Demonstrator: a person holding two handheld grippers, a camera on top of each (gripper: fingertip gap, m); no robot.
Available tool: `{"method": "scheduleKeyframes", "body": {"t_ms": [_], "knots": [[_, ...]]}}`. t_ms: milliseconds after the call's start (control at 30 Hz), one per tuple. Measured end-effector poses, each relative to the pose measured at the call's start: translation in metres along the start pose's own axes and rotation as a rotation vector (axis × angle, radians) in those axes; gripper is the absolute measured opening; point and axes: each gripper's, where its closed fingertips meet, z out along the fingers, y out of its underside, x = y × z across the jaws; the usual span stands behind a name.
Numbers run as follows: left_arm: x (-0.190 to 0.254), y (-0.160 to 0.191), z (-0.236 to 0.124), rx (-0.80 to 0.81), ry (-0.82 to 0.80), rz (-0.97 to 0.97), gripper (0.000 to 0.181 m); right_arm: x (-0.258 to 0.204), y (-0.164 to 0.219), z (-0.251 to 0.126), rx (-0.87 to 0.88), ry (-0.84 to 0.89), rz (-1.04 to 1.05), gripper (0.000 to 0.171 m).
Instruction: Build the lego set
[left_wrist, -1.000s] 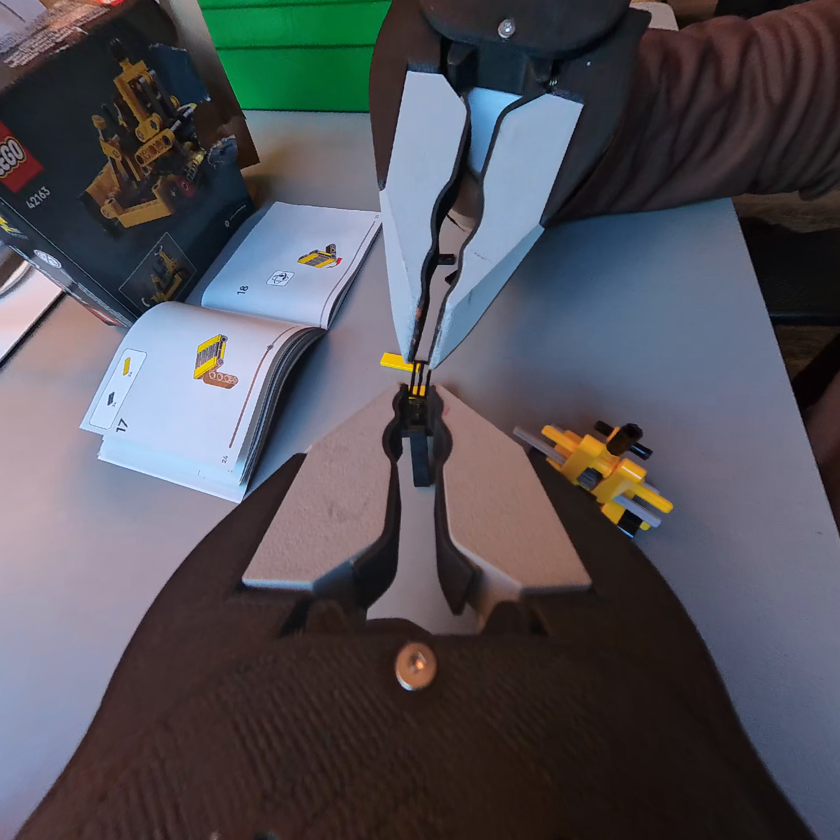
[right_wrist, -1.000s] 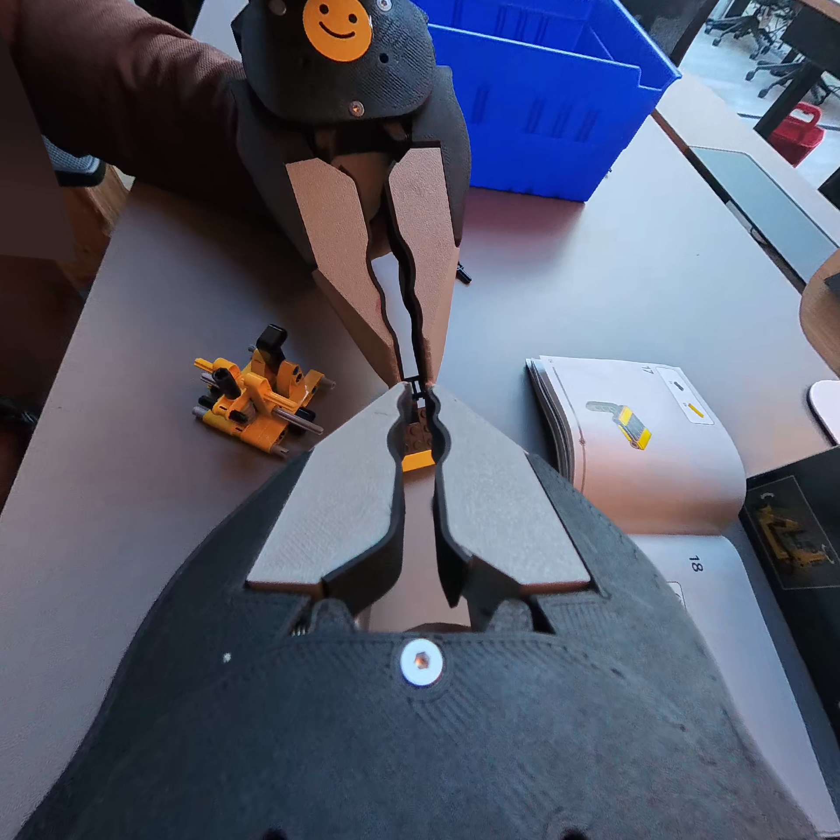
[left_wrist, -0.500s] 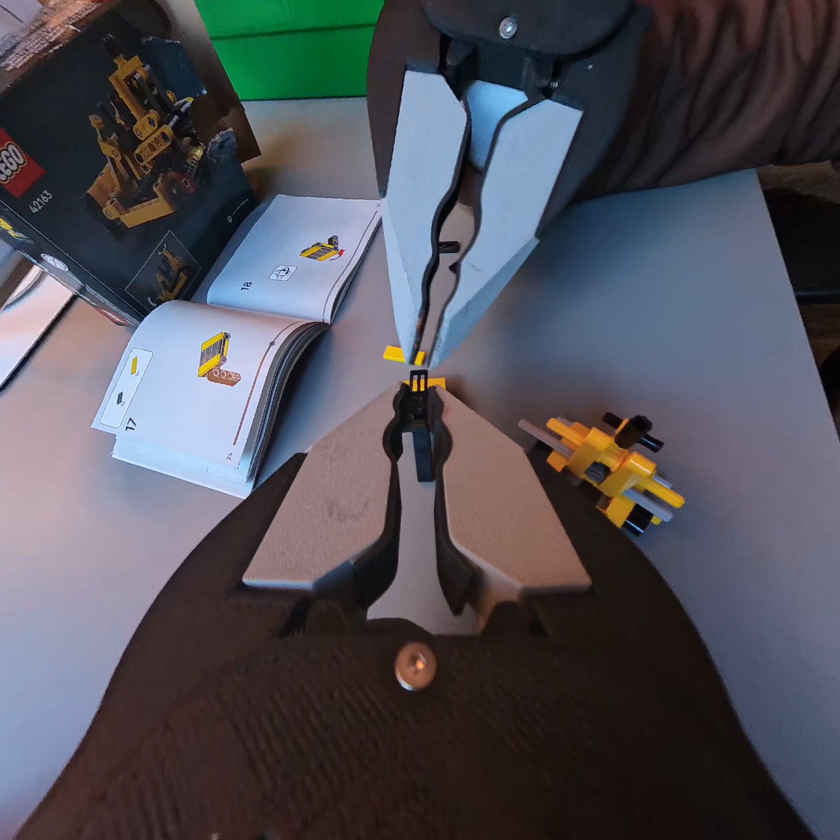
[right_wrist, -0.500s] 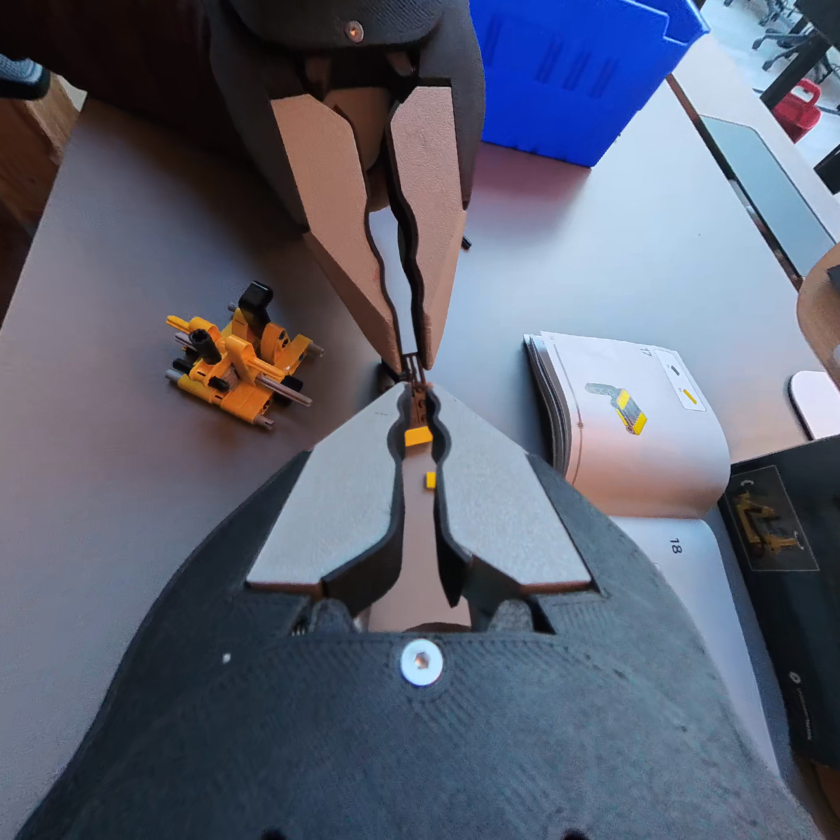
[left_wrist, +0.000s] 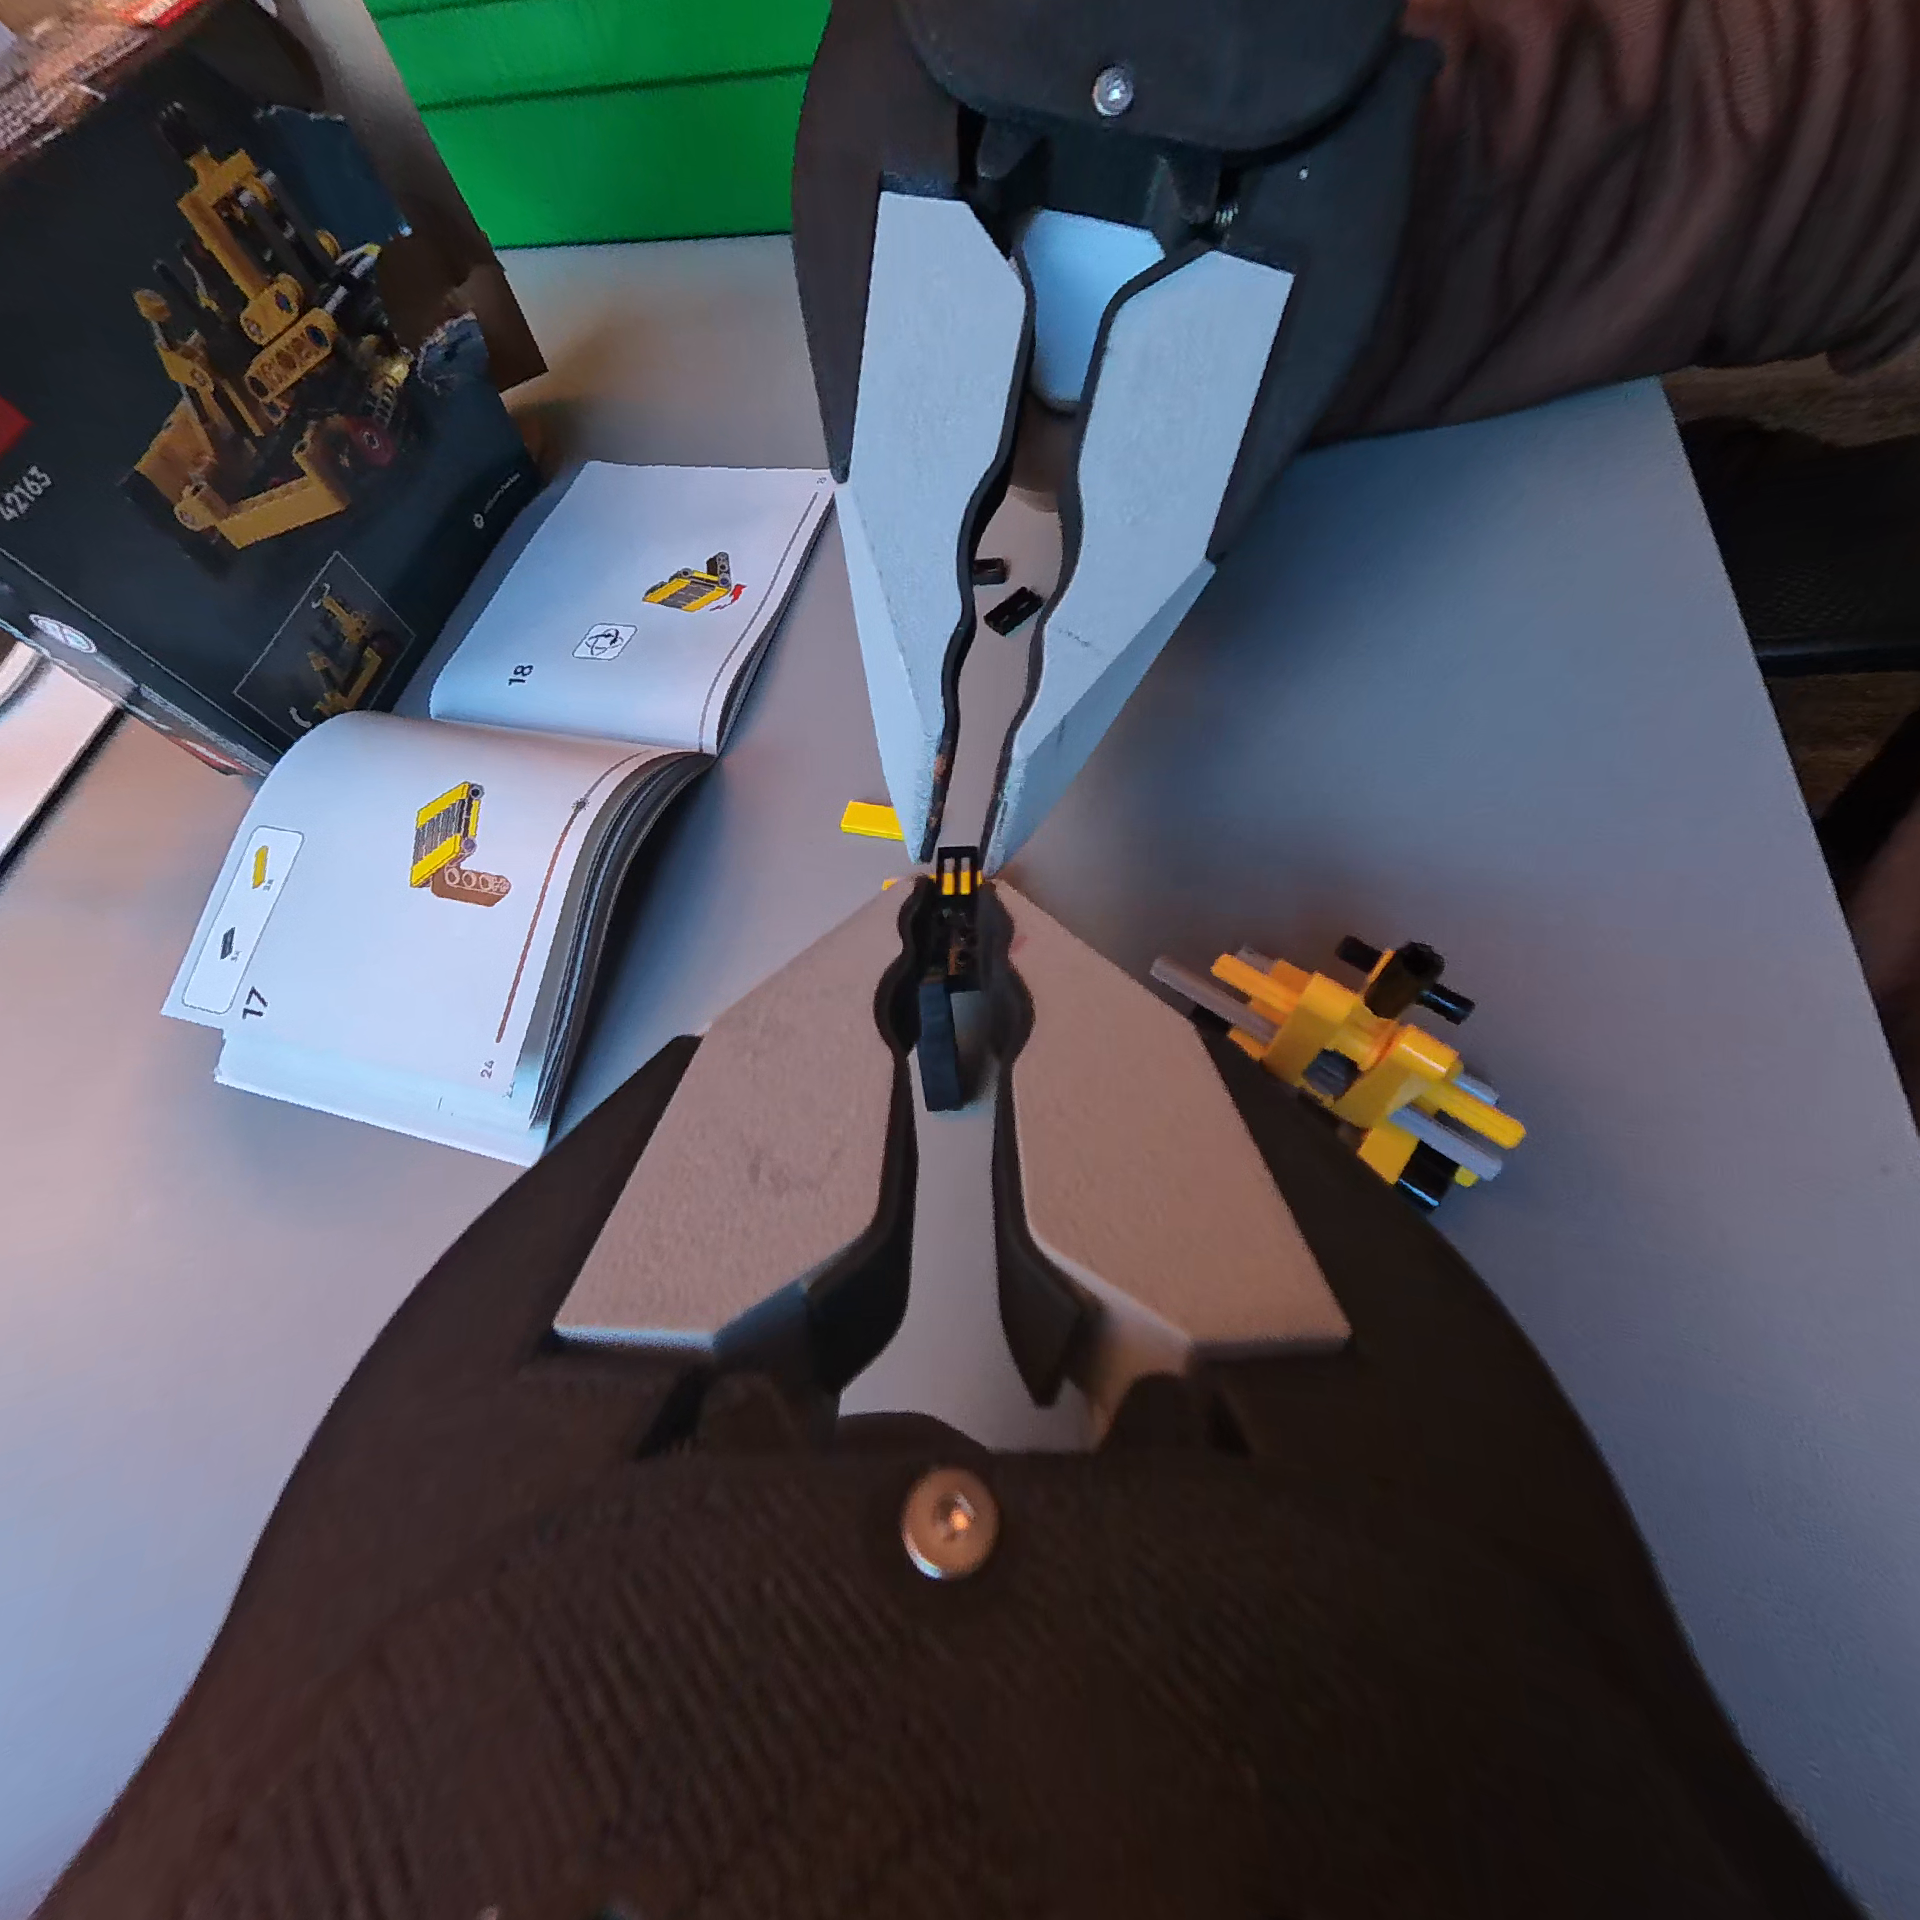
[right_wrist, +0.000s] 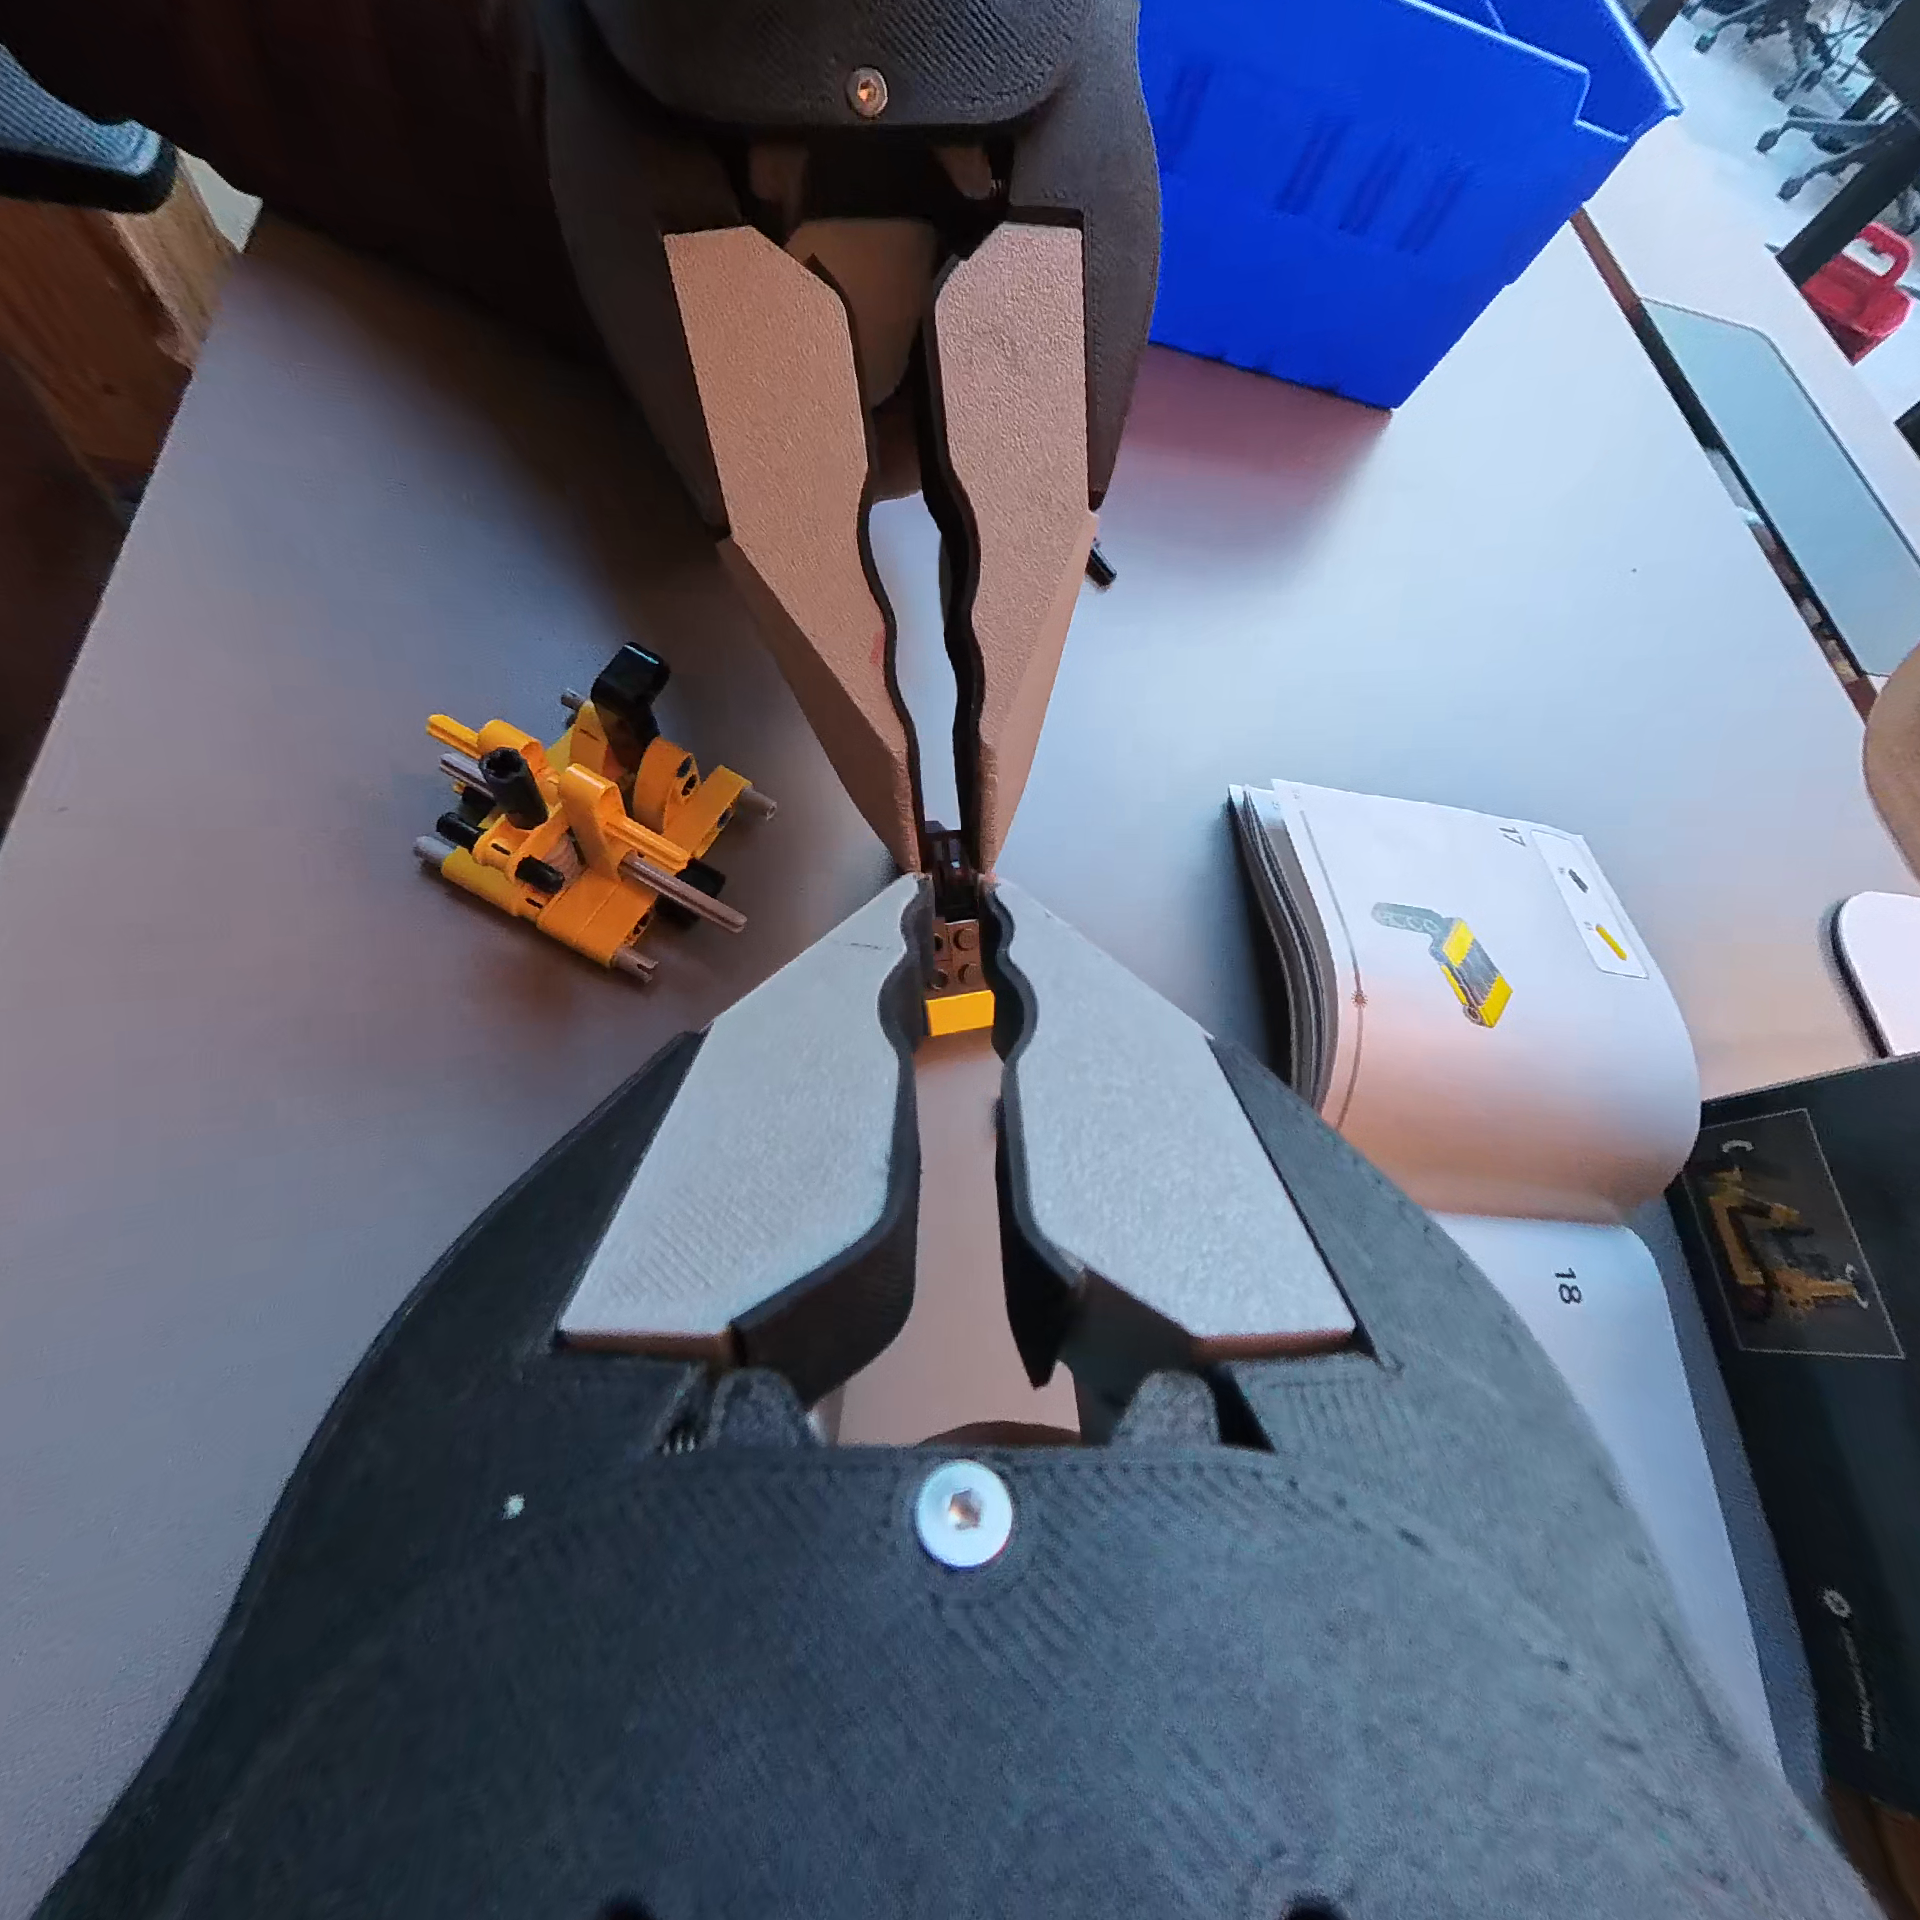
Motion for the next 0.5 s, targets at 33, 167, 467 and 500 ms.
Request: {"method": "scheduleKeyframes", "body": {"t_ms": [33,167,467,500], "knots": [[0.0001,-0.0003,-0.0002,0.002,-0.001,0.003,0.004,-0.0001,-0.0003,-0.0003,0.001,0.002,-0.003,0.005],[0.0025,0.0002,-0.0006,0.0,0.019,0.001,0.004,-0.0027,-0.0007,-0.0002,-0.006,0.006,-0.036,0.004],[0.0088,0.0,-0.0011,0.004,0.075,-0.032,0.004,-0.009,-0.001,-0.0012,-0.002,-0.026,-0.05,0.004],[0.0088,0.0001,-0.001,0.002,0.075,-0.033,0.004,-0.009,-0.001,-0.0011,-0.003,-0.026,-0.05,0.004]]}}
